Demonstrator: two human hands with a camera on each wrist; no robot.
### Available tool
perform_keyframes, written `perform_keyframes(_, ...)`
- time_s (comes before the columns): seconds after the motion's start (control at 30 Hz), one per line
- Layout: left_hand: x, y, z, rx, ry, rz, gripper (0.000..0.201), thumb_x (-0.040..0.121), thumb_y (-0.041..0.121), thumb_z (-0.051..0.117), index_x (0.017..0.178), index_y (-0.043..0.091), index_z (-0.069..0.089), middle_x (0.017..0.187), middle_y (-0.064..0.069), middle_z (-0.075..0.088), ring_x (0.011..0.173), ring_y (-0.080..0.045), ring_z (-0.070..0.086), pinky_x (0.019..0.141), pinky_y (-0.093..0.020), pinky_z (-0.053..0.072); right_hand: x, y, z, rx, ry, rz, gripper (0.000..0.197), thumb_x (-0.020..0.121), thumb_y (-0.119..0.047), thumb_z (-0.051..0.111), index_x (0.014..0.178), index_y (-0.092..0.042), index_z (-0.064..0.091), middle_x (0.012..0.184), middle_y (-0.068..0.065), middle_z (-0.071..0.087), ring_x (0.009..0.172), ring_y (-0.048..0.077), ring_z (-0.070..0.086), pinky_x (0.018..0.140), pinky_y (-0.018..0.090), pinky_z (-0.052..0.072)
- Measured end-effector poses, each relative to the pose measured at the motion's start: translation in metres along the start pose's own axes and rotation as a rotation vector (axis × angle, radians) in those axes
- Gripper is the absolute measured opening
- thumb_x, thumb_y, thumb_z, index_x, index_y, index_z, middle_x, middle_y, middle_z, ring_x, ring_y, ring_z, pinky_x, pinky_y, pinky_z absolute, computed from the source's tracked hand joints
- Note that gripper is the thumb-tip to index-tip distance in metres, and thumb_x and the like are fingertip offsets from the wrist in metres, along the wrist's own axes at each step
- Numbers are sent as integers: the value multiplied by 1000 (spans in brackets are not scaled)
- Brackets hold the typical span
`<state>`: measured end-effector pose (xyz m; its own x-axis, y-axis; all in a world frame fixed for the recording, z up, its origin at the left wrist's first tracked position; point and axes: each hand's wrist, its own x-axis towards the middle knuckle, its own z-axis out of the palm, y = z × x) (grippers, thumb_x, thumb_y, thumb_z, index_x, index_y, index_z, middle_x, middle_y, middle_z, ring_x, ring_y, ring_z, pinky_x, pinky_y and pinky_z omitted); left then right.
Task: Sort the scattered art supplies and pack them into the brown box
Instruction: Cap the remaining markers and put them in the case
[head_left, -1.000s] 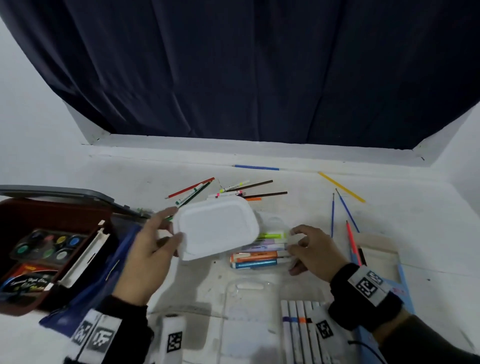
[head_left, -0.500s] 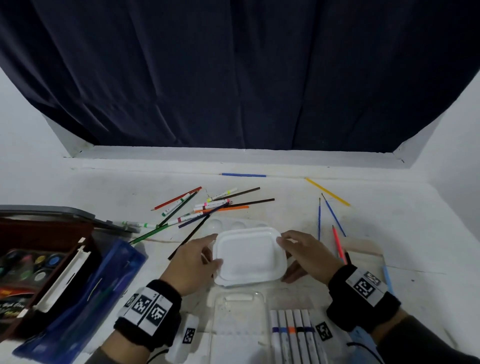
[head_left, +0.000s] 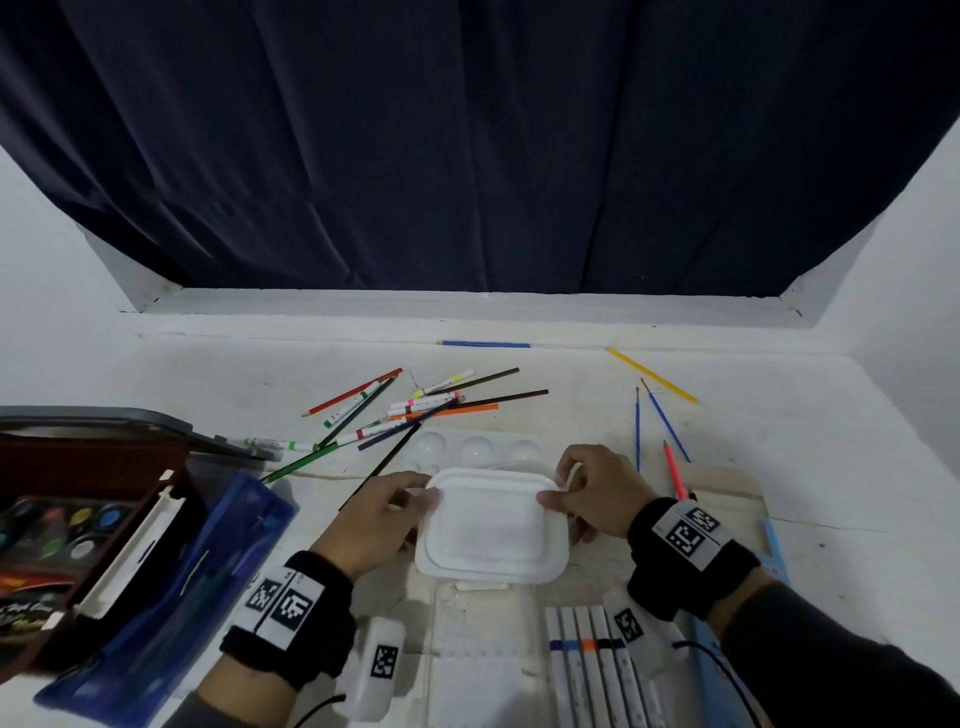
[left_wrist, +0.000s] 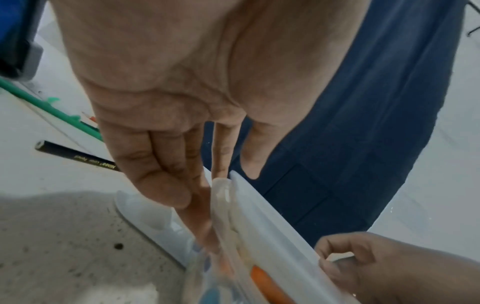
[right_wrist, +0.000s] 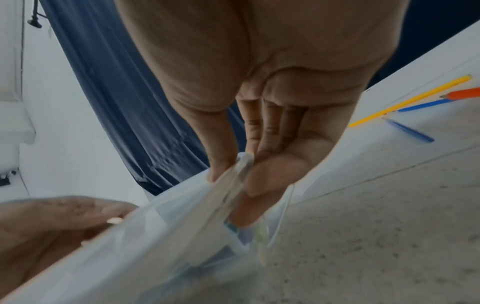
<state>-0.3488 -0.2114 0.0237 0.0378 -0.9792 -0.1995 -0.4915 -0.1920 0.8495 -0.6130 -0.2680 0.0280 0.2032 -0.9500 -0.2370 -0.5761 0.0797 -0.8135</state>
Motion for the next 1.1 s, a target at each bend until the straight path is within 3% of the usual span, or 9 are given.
perform_keyframes(0.1,7,1,-2,-98,12,-62,9,91,19,71,101,18,73,85,-20,67,69,-23,65,63,-29,56,5,1,2,-17,6,0,29,78,-19,81,80,-6,56,63,15,67,48,30,65,44,32,53)
perform_keyframes(0.17,11,-3,-6,-255,-26,-148,25,83,14,80,105,7,70,78,-23,58,68,-21,61,62,-29,53,8,2,3,-43,7,-15,27,78,-20,81,76,-10,56,61,10,64,49,26,63,44,33,53)
perform_keyframes(0.27,12,-12,-10,-453,-87,-235,61,62,21,95,111,0,68,97,-36,65,82,-31,61,76,-39,52,8,2,3,-64,2,-34,26,80,-19,79,76,-13,54,59,5,61,47,22,60,44,31,52)
perform_keyframes(0.4,8,-10,-15,-580,-39,-203,56,57,22,93,104,0,70,83,-13,71,60,-15,55,56,-24,46,3,-8,3,-3,29,-74,22,88,-24,71,83,-8,57,58,10,64,44,20,61,42,27,49)
perform_keyframes(0.57,-11,-9,-42,-602,15,-93,49,46,36,99,84,14,77,77,-9,65,61,-12,56,61,-25,48,0,-34,10,-19,40,-143,31,90,-34,67,71,-12,56,50,9,59,40,22,57,44,30,49)
perform_keyframes(0.73,-48,-33,-66,-468,23,-47,22,73,10,86,84,10,67,76,-12,52,63,-15,51,57,-19,49,-20,-59,38,-4,-41,-182,33,92,-31,64,70,-11,51,47,9,55,36,24,53,40,24,43)
perform_keyframes(0.87,-76,-62,-83,-438,53,-83,26,70,28,91,84,14,73,78,-12,63,72,-19,56,65,-25,50,-33,-72,76,-55,-56,-229,34,94,-35,61,68,-16,48,46,4,53,37,15,51,47,23,40)
perform_keyframes(0.93,-84,-74,-89,-498,108,-90,36,70,34,89,92,10,74,85,-25,63,77,-25,58,74,-34,50,-36,-79,93,-28,-63,-219,34,94,-35,60,70,-14,48,46,5,56,37,16,53,47,24,42)
perform_keyframes(1.1,-103,-84,-89,-639,299,-66,17,89,4,65,104,6,74,96,-25,73,89,-30,68,89,-43,52,-46,-92,121,141,-88,-158,26,88,-28,71,83,-11,53,60,14,64,41,21,60,42,27,48)
